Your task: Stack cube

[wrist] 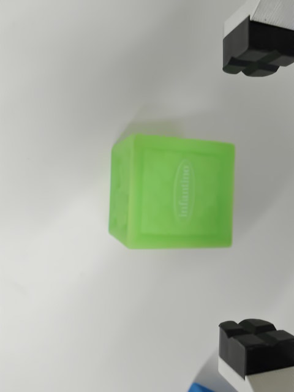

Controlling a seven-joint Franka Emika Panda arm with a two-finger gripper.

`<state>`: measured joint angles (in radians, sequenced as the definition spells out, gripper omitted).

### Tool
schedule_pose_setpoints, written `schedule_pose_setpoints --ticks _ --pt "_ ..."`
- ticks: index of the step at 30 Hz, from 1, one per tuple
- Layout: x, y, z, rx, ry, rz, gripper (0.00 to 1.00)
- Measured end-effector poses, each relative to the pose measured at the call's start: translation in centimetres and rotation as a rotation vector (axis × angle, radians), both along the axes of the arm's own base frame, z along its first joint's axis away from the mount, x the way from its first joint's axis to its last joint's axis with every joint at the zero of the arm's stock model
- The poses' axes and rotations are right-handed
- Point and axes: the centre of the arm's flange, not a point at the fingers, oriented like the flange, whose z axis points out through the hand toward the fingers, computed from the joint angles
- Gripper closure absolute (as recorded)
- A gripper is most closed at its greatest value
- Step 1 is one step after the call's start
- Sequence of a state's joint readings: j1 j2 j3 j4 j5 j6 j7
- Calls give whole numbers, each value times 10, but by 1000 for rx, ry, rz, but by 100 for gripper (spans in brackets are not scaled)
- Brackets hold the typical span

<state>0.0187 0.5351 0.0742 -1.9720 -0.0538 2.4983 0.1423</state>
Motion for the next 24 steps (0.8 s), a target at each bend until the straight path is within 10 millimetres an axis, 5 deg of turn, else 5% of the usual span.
schedule_pose_setpoints --ticks 24 --pt "0 0 -72 -1 0 1 0"
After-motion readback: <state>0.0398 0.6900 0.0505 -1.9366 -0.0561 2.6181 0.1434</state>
